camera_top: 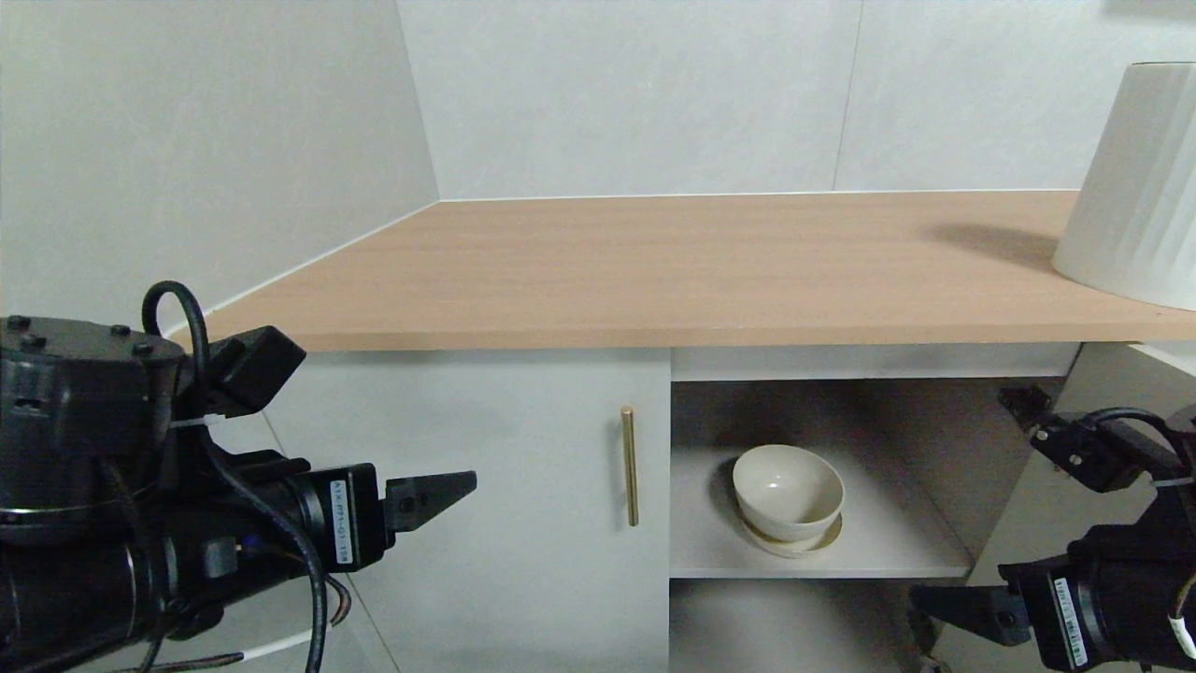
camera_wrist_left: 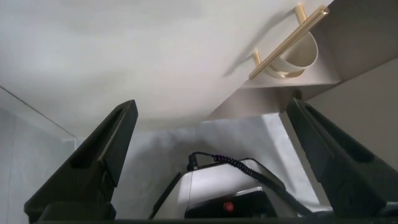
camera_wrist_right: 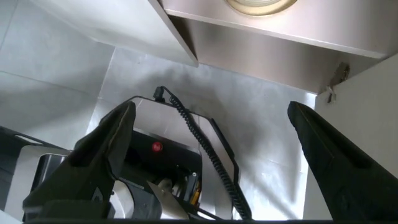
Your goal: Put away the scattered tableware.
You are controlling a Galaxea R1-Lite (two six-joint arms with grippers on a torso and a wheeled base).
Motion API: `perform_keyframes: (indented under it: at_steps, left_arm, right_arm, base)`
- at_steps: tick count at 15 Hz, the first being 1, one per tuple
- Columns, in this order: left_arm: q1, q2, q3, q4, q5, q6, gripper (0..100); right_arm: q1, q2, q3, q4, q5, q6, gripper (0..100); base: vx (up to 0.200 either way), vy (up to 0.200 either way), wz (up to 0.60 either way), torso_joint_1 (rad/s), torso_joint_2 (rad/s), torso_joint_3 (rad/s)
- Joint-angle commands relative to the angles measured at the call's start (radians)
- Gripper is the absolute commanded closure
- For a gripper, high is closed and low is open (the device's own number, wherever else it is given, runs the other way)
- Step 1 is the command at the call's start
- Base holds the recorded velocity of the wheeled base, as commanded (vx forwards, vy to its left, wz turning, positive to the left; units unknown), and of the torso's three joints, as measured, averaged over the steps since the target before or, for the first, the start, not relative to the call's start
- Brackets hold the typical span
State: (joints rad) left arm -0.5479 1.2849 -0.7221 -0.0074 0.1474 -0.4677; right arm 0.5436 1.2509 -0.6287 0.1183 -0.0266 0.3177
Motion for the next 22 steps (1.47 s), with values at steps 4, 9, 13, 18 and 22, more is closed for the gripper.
perform_keyframes:
  at_steps: [4,9,13,18,22]
  left_arm:
    - [0.0,0.021,0.003,0.0,0.001,0.0,0]
    - [0.0,0.014,0.003,0.0,0.001,0.0,0]
    - [0.0,0.013,0.003,0.0,0.001,0.0,0]
    - [0.0,0.013,0.009,0.0,0.0,0.0,0]
    - [0.0,0.011,0.009,0.0,0.0,0.0,0]
  right_arm:
    - [0.002,0.027,0.003,0.001,-0.001,0.0,0]
    - [0.004,0.028,0.006,0.001,-0.001,0.0,0]
    - [0.004,0.028,0.012,0.001,-0.001,0.0,0]
    - [0.004,0.032,0.015,0.001,0.001,0.0,0]
    - [0.004,0.033,0.017,0.001,0.002,0.0,0]
  base:
    - [-0.2,0.0,0.0,0.006,0.0,0.004]
    - [-0.2,0.0,0.0,-0.001,0.0,0.004]
    - [-0.2,0.0,0.0,0.002,0.0,0.002]
    - [-0.2,0.0,0.0,0.003,0.0,0.002]
    - [-0.2,0.0,0.0,0.004,0.0,-0.002]
